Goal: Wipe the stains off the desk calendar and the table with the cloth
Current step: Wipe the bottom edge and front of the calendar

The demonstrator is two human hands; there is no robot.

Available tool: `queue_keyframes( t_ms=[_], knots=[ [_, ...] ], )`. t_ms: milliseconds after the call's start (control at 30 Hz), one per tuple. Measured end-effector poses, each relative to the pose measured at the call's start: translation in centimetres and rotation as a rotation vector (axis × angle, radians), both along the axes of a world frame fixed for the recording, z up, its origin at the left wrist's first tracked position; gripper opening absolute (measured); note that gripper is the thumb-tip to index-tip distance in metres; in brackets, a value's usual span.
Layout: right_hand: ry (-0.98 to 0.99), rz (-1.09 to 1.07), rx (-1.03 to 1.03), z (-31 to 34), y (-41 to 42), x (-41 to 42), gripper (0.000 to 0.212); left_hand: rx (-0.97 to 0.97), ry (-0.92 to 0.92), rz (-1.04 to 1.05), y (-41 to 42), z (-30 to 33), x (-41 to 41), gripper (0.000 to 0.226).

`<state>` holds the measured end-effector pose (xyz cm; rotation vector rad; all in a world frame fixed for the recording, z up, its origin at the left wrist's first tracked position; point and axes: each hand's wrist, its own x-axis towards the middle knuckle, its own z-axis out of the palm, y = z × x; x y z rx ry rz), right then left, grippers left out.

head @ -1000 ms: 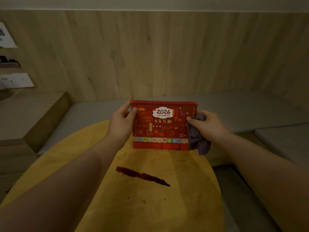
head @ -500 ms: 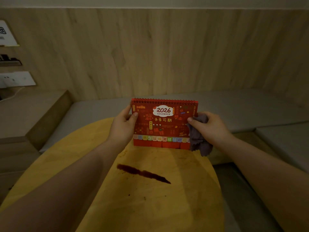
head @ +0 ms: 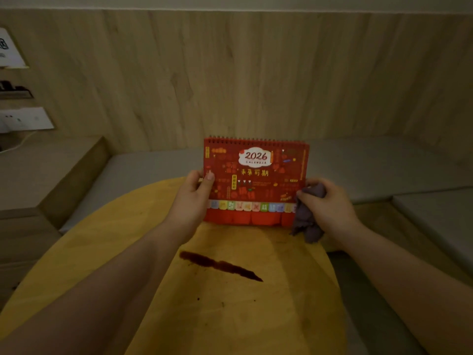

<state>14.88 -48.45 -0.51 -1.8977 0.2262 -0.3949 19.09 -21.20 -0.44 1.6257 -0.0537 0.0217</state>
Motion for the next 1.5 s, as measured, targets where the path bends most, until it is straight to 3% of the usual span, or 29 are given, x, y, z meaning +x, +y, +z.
queue_keyframes(
  t_ms=[167,333,467,533,700,833,967,1133,1500],
  knots=[
    [-0.141,-0.008,0.14,5.2,-0.2,-1.2,0.013,-0.078,-0.153,-0.104,0.6,5.3,-2.5,0.018],
    [-0.167,0.105,0.285,10.6,0.3,-3.8,0.007,-0.205,-0.163,-0.149,1.1,9.1,-5.8,0.013],
    [-0.169,0.135,0.112,12.8,1.0,-6.5,0.006,-0.316,-0.139,-0.07,1.9,9.9,-8.5,0.021],
    [-0.15,0.146,0.103,13.5,1.1,-8.1,0.016,-0.337,-0.127,-0.037,2.4,10.0,-10.0,0.024],
    [-0.133,0.132,0.456,14.6,1.5,-12.2,0.063,-0.407,-0.069,0.032,3.6,9.9,-12.8,0.025],
    [-0.08,0.179,0.596,14.9,3.0,-15.0,0.046,-0.448,-0.056,0.037,4.3,10.3,-14.4,0.038],
    [-0.274,-0.097,0.083,13.9,4.4,-16.4,0.025,-0.446,-0.073,0.055,4.8,11.1,-15.4,0.032],
    [-0.49,-0.202,-0.394,12.2,6.8,-17.8,0.032,-0.432,-0.087,0.076,4.6,11.9,-16.0,0.021],
    [-0.507,-0.136,-0.353,10.6,10.3,-18.5,0.034,-0.382,-0.104,0.063,3.5,11.6,-16.3,0.034]
  ],
)
